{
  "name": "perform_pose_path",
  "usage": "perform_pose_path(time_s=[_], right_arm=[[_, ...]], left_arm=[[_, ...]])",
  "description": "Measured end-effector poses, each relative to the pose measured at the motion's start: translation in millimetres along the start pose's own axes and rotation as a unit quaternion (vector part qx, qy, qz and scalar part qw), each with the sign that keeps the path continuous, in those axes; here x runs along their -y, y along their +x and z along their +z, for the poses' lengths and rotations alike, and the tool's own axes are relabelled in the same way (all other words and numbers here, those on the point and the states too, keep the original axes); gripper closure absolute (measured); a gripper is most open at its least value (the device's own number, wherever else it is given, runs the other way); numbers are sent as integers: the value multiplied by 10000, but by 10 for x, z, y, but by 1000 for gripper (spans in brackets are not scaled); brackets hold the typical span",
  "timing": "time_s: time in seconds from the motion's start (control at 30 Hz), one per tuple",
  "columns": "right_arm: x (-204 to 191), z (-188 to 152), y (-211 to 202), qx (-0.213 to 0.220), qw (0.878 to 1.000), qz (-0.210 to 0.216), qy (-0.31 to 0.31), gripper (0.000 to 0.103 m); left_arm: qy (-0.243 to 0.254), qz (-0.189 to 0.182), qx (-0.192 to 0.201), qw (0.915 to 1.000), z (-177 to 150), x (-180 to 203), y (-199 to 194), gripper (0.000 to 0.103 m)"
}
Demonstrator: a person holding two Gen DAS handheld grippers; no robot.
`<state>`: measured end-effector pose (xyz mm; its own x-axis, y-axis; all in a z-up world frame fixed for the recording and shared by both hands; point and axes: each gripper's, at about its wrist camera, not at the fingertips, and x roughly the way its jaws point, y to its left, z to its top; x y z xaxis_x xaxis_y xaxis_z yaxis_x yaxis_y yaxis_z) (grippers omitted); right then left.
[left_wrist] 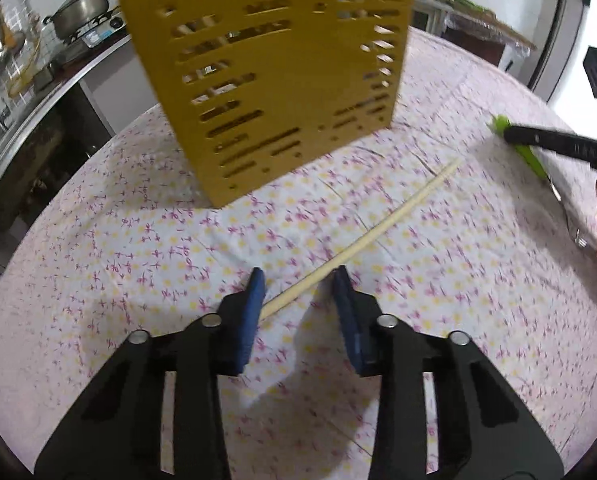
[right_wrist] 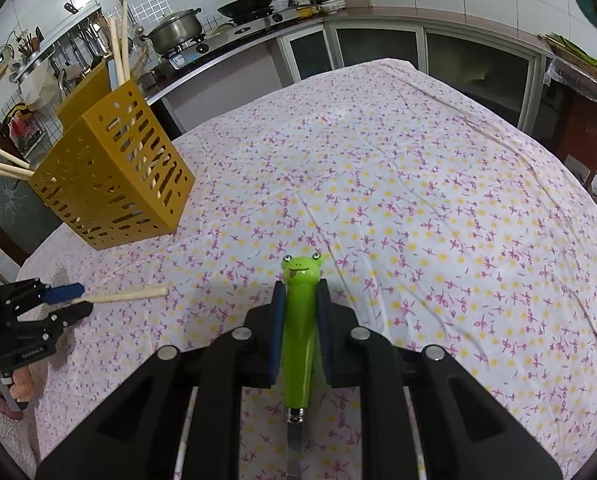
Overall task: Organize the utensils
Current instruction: 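Position the open left tool over the wooden chopstick on the cloth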
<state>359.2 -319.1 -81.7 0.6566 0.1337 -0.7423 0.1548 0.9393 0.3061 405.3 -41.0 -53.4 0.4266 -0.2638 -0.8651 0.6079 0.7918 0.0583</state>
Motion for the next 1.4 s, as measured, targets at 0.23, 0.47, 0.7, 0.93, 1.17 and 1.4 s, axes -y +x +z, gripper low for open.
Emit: perform_pose_path(time_s=[0.23,0.47,0.7,0.93,1.17,1.4], right_arm=[[-13,-27,-78,24,10000,62,57,87],[-108,-141,-150,17,9999,123,34,87],[-175,-191,-250,78,9998,204,17,87],[-11,-168,-235,41,9998,175,94,87],[142,-113,-170,12,9998,73,209,87],[126,-28,-93,-57,9999,-66,128,87]], left_arm=[[-23,154,-73,9999,-92,197,-168,101],[-320,319,-95,9989,-422,169,-332,103],[-206,499,66,9985,-586,309,-504,103],[303,452,424,9976,-320,493,-509,55],[802,78,377,9960,-29,524,-201,65],[914,-528,182,9942,87,501,-51,82]])
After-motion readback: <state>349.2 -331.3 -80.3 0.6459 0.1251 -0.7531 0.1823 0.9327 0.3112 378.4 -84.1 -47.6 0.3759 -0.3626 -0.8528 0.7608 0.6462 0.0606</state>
